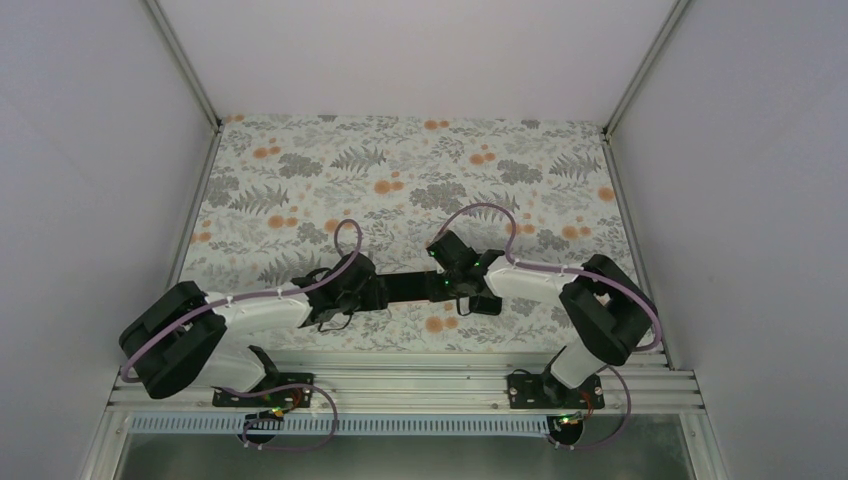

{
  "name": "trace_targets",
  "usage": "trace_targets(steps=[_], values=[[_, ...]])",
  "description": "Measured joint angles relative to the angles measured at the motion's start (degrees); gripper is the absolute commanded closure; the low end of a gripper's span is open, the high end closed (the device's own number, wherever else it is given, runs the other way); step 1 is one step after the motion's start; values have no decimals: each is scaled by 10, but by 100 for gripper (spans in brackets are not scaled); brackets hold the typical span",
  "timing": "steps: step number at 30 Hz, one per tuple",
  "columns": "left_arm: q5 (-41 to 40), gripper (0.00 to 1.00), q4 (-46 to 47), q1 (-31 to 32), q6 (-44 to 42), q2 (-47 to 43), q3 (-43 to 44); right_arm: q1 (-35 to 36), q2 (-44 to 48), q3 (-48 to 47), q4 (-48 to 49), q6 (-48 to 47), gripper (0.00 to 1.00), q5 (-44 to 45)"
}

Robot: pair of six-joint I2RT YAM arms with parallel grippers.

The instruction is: Put the phone into the phone case

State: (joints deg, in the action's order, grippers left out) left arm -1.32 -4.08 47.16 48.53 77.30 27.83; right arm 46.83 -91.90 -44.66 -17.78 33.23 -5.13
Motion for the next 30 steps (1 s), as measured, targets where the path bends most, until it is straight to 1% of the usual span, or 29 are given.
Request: trace_targets(steps=[1, 4, 9, 14, 16, 19, 22, 24, 25, 26, 27, 30], values=[[-4, 31, -6, 0, 1, -3, 0, 0, 0, 0, 0, 0, 74, 1], [-17, 27, -35, 0, 4, -18, 0, 0, 9, 0, -3, -3, 64, 7], [-43, 22, -101, 0, 15, -72, 0, -1, 31, 2, -47, -22, 52, 16], [-52, 17, -143, 8, 23, -125, 2, -14, 79, -11, -73, -53, 30, 11], [-50, 15, -148, 17, 30, -137, 3, -25, 91, -27, -72, -71, 24, 2], [-42, 14, -146, 36, 43, -146, 4, -41, 92, -49, -63, -95, 19, -16], [-24, 10, -131, 56, 61, -146, 4, -55, 76, -71, -55, -119, 14, -42], [-9, 7, -110, 67, 73, -143, 4, -63, 59, -84, -46, -134, 10, -63], [-2, 7, -99, 71, 79, -140, 4, -66, 48, -92, -43, -143, 10, -74], [4, 5, -85, 75, 85, -135, 4, -69, 40, -98, -41, -149, 6, -83], [10, 3, -74, 78, 92, -130, 4, -69, 30, -105, -39, -156, 4, -92], [23, 0, -38, 83, 112, -110, -2, -72, 6, -122, -32, -175, 3, -117]])
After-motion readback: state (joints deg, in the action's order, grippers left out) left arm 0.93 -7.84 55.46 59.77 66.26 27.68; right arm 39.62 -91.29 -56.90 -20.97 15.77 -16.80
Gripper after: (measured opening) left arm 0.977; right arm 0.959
